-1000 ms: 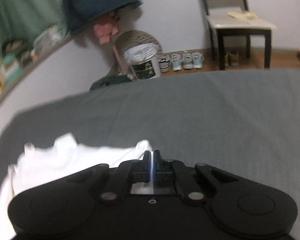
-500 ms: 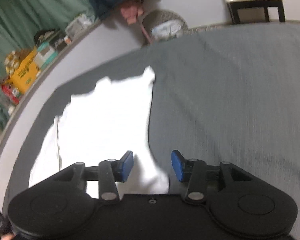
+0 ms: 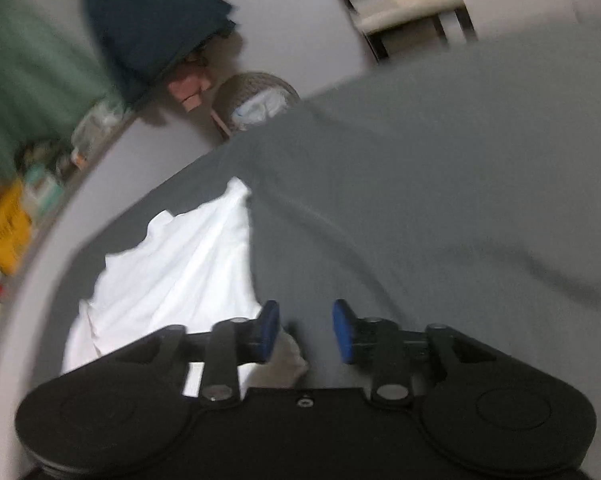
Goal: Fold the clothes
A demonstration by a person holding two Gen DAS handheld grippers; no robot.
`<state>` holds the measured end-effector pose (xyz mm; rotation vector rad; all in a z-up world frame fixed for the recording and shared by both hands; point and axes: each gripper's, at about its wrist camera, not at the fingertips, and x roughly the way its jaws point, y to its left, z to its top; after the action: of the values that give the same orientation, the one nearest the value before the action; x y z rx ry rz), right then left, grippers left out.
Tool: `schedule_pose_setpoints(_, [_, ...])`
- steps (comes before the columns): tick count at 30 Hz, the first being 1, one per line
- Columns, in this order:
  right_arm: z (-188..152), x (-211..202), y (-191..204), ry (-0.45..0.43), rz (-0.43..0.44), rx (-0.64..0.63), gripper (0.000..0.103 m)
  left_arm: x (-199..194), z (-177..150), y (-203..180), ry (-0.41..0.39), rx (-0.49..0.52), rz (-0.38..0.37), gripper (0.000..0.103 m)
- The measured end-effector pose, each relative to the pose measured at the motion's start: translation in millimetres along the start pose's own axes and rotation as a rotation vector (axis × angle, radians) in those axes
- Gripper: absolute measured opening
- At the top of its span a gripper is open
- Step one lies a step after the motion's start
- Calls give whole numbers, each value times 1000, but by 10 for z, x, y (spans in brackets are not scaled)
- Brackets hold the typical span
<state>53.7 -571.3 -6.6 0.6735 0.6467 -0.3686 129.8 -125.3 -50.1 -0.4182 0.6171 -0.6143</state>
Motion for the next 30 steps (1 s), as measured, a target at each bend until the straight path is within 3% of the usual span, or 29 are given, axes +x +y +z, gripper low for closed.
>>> schedule_pose_setpoints(2, [-22, 17, 478, 38, 48, -124, 36, -1, 8, -3, 1, -7, 2, 103])
schedule_pose_setpoints(5, [-247, 82, 1407, 133, 179, -335, 58, -59, 54, 45, -27, -76, 10, 103])
schedule_pose_setpoints(6, [-368, 100, 1695, 153, 220, -403, 65, -118, 85, 84, -64, -117, 23, 103])
schedule_pose_setpoints(8, [-653, 175, 2242, 187, 274, -521, 66, -247, 138, 166, -150, -163, 44, 103])
schedule_pose_setpoints(11, [-1101, 379, 2806, 170, 228, -696, 66, -427, 211, 257, -249, -168, 100, 103])
schedule_pose_setpoints(13, [-1357, 567, 2974, 134, 133, -799, 63, -489, 234, 311, -273, -187, 111, 103])
schedule_pose_setpoints(14, [-1445, 656, 2995, 131, 98, -833, 51, -501, 243, 338, -275, -203, 108, 103])
schedule_pose_setpoints(15, [-1497, 716, 2977, 132, 76, -834, 24, -508, 241, 357, -276, -218, 105, 103])
schedule_pose_setpoints(16, [-1512, 708, 2900, 114, 67, -804, 13, -512, 242, 371, -276, -229, 104, 103])
schedule_pose_setpoints(19, [-1427, 314, 2532, -32, 73, -596, 5, -532, 268, 381, -282, -233, 101, 103])
schedule_pose_setpoints(23, [-1393, -486, 1788, -178, 83, -225, 5, -566, 301, 394, -306, -244, 91, 103])
schedule_pose_setpoints(25, [-1556, -795, 1400, -191, 50, -75, 6, -555, 306, 387, -309, -244, 94, 103])
schedule_pose_setpoints(27, [-1696, -921, 1217, -172, 19, -42, 10, -560, 298, 356, -306, -239, 92, 103])
schedule_pose_setpoints(28, [-1754, -945, 1177, -158, 10, -51, 15, -562, 294, 341, -304, -236, 91, 103])
schedule_pose_setpoints(29, [-1789, -956, 1192, -149, 6, -79, 42, -565, 291, 324, -302, -233, 90, 103])
schedule_pose_setpoints(30, [-1776, -935, 1322, -149, 15, -144, 60, -569, 285, 294, -300, -222, 88, 103])
